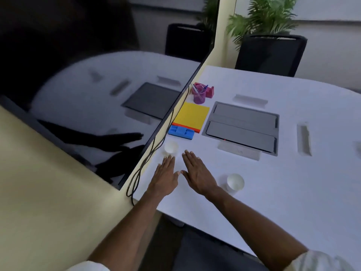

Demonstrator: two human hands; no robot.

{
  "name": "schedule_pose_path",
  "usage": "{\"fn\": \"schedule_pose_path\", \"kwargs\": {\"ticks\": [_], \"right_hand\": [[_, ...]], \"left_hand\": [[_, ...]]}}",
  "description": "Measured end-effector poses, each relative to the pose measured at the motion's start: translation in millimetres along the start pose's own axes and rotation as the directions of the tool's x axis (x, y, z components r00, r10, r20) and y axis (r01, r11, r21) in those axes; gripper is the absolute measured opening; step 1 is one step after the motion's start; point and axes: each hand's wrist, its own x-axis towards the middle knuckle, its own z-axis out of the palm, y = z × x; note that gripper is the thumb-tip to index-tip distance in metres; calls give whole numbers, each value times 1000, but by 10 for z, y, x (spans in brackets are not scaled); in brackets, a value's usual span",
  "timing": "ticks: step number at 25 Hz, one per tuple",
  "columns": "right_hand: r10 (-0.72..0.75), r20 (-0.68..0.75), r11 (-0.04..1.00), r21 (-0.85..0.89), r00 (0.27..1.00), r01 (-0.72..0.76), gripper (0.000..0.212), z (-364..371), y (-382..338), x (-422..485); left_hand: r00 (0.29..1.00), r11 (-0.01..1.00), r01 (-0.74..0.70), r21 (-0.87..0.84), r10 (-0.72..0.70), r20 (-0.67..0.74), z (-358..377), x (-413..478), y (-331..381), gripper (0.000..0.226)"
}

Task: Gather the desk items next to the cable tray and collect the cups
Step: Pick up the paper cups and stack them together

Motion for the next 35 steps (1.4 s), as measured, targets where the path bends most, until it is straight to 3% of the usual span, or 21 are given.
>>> {"fn": "schedule_pose_path", "kwargs": {"ticks": [4,9,11,19,26,31,35], "right_hand": [[88,58,993,73,994,-92,68,270,22,369],[240,244,889,334,940,-314,91,504,119,867],[276,281,847,381,919,-370,97,567,184,1103],[318,258,752,518,912,-408,83,735,298,1401],[390,131,685,620,911,-382,76,170,350,798],[446,64,664,646,893,-378,75,-642,476,15],[482,12,660,653,876,-372,75,-1384,584,-802]], "left_hand": [[999,997,30,-68,-27,38,75,387,-282,68],[967,867,220,-447,-254,-17,138,807,-415,67],[952,833,215,-511,-296,-83,197,948,-462,65],[921,679,203,-705,-378,-99,371,1254,-462,58],[937,627,29,-778,-289,-197,452,879,-125,59],[985,634,-119,-764,-22,-172,362,495,511,69],[968,637,-251,-729,179,-177,249,58,1188,68]]}}
